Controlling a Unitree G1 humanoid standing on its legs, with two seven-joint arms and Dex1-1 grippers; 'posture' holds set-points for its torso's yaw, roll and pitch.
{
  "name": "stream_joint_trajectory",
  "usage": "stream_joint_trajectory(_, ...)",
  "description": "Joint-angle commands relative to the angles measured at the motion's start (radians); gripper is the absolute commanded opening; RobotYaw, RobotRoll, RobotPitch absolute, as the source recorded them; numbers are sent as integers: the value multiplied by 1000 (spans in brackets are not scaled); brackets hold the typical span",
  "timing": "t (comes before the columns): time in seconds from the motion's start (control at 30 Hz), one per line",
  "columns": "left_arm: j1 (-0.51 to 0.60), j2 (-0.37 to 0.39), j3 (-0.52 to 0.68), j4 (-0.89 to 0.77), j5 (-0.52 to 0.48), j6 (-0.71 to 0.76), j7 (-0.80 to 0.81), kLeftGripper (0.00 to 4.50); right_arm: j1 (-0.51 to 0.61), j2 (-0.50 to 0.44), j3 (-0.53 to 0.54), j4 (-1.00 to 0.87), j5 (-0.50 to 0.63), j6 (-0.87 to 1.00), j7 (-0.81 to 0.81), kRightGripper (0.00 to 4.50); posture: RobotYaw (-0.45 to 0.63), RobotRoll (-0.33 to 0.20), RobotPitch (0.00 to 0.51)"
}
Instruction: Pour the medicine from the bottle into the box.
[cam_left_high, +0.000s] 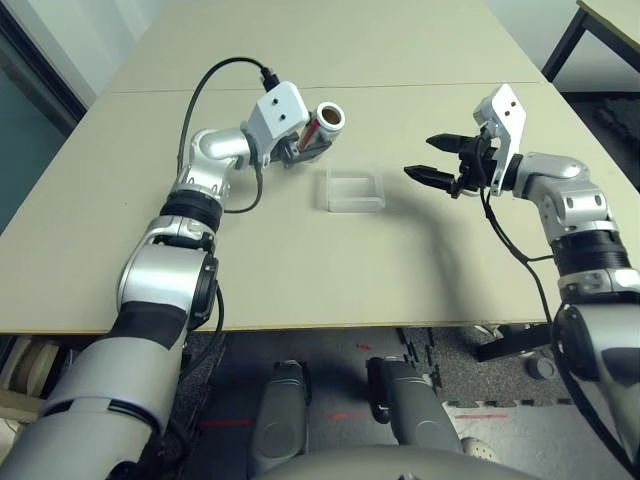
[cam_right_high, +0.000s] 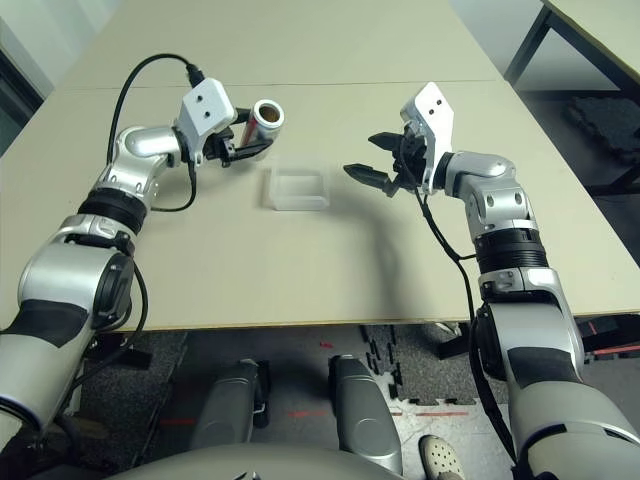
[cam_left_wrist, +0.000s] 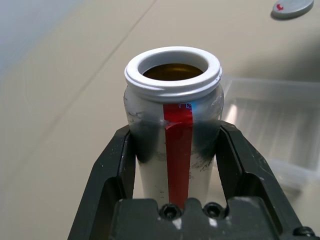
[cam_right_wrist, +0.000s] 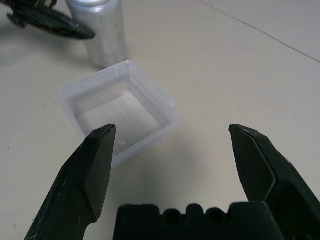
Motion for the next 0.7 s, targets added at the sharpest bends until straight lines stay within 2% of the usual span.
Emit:
stream_joint_trajectory(0.03,59,0,34,-120,-73,84,-4,2492,-16,-2,13,11,-8,-8,10,4500,71,0,115)
stream_joint_trajectory(0.27,146,-14,46,-258,-115,172,53,2492,-33,14,6,32,-3,2,4,4500,74,0,141)
stream_joint_trajectory(0.43,125,6,23,-239,-67,145,114,2492,-35,22,6,28,-1,4,3,4500,75,0,134)
stream_joint_trajectory(0.57,-2,38,-88,-120,88,10,187,2492,-39,23,1,36,-2,-5,-2,4500,74,0,120)
stream_joint_trajectory(0.67,-137,57,-276,-3,326,-169,300,2492,-53,20,-3,61,-6,-21,-8,4500,70,0,121)
stream_joint_trajectory(0.7,-188,62,-364,31,435,-225,359,2492,-56,19,-5,68,-7,-26,-10,4500,69,0,118)
